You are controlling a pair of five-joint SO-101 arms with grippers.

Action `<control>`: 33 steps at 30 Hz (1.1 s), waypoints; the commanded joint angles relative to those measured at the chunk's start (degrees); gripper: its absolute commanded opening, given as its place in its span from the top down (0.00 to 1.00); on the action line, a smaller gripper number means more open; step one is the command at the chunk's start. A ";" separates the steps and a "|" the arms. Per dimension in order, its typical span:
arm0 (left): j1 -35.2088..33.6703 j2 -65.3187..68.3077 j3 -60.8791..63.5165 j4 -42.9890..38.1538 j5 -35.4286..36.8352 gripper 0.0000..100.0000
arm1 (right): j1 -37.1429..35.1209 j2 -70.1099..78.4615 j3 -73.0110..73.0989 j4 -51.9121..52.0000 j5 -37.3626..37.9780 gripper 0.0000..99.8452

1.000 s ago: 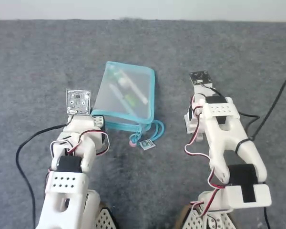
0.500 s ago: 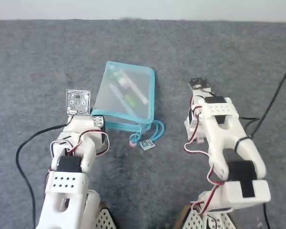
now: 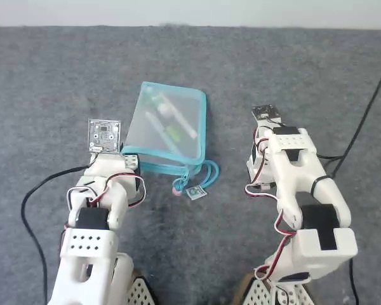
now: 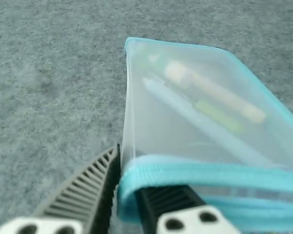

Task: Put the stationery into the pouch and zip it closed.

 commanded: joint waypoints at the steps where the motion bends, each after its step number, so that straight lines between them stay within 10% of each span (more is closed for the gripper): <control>1: -0.35 -1.85 -0.92 -2.20 0.09 0.99 | 0.66 -4.09 -4.13 4.53 0.97 0.99; 8: -0.35 -1.76 -0.92 -2.20 0.09 0.99 | -0.22 -23.08 -5.10 14.64 7.03 0.99; 18: -0.35 -1.58 -0.92 -2.20 0.09 0.99 | -22.02 -42.59 -5.19 26.24 10.64 0.99; 33: -0.35 -1.67 -0.92 -2.29 0.09 0.99 | -35.03 -25.89 -18.90 27.91 10.29 0.99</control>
